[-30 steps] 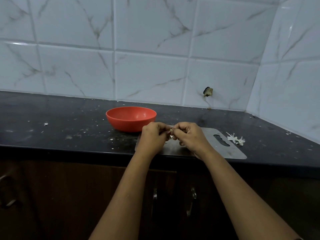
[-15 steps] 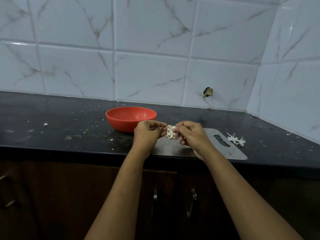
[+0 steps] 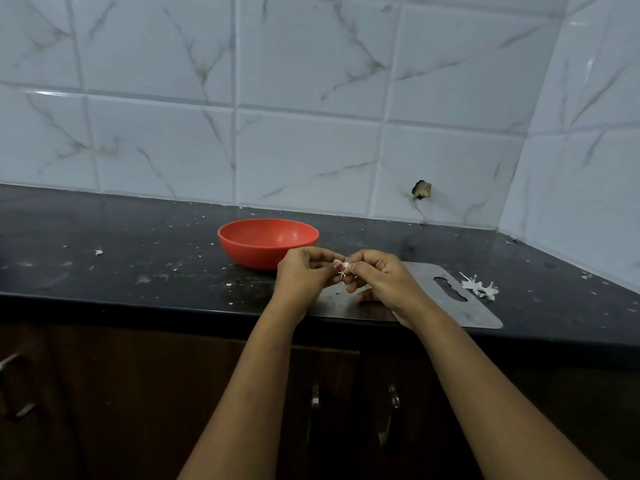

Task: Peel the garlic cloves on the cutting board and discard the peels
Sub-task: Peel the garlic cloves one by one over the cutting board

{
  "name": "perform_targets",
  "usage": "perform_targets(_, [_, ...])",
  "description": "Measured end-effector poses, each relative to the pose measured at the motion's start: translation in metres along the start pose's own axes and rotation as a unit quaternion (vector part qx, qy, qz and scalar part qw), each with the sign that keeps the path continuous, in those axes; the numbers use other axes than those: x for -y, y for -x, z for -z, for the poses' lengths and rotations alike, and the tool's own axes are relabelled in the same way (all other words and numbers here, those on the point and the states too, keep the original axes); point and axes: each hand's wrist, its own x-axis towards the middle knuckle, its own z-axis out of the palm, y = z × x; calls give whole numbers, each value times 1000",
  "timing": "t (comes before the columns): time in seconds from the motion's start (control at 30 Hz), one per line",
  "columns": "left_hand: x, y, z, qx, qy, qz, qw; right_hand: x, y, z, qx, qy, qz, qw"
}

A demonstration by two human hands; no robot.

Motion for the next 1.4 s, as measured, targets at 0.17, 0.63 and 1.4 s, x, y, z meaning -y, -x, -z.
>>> perform_targets(0.17, [5, -6, 0, -71, 29, 7, 997, 3, 1, 2, -34, -30, -8, 999])
perform_targets(0.63, [6, -5, -2, -54, -24, 10, 998, -3, -2, -1, -69, 109, 6, 992])
perform_targets(1.4, [-1, 7, -3, -5, -90, -35, 995, -5, 1, 0, -51, 101, 54, 992])
